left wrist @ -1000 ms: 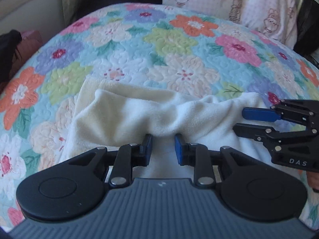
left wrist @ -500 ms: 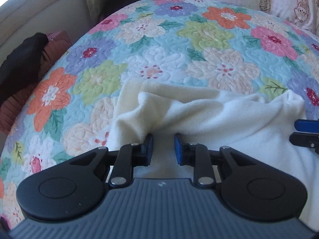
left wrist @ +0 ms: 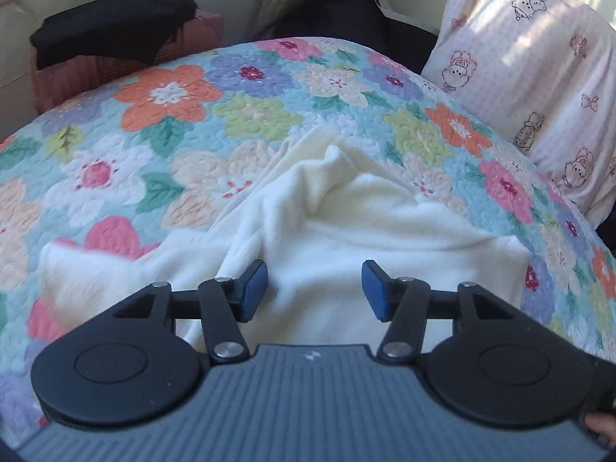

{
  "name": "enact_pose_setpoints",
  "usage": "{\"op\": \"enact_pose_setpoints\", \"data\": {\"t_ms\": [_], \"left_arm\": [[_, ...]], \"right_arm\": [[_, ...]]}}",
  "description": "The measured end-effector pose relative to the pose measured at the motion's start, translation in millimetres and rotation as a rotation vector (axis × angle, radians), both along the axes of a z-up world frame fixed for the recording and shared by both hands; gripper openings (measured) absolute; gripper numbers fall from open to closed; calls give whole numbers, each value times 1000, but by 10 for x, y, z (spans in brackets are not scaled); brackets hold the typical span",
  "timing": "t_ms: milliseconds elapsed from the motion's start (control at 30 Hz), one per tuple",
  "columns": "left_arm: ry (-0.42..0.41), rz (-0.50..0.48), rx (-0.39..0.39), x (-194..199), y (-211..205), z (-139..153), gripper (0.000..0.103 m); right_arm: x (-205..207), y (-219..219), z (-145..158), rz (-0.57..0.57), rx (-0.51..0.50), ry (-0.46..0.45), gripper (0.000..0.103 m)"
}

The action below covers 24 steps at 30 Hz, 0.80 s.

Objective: Fold clothes

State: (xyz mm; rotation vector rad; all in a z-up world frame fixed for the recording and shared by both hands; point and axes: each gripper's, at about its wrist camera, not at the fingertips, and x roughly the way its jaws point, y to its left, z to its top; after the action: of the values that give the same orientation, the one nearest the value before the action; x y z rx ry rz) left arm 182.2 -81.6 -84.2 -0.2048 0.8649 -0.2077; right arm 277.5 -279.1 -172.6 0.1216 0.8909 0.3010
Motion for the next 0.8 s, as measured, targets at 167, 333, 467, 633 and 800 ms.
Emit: {"op": "enact_pose_setpoints", "data": {"t_ms": [167, 333, 467, 633, 800], "left_arm": [[29, 73, -220, -587, 569, -102, 65], [127, 181, -652, -653, 1062, -457, 63], [57, 133, -591, -608, 898, -462, 65], [41, 131, -564, -522, 687, -668, 70], [47, 121, -504, -533, 761, -721, 70]], "right_arm": [[49, -199, -31, -41, 189, 58, 69], [92, -525, -325, -122, 697, 241, 69], [43, -443, -453, -105, 783, 302, 70], [-4, -111, -522, -48, 765, 342, 89], [-49, 208, -573, 9, 740, 329, 97]]}}
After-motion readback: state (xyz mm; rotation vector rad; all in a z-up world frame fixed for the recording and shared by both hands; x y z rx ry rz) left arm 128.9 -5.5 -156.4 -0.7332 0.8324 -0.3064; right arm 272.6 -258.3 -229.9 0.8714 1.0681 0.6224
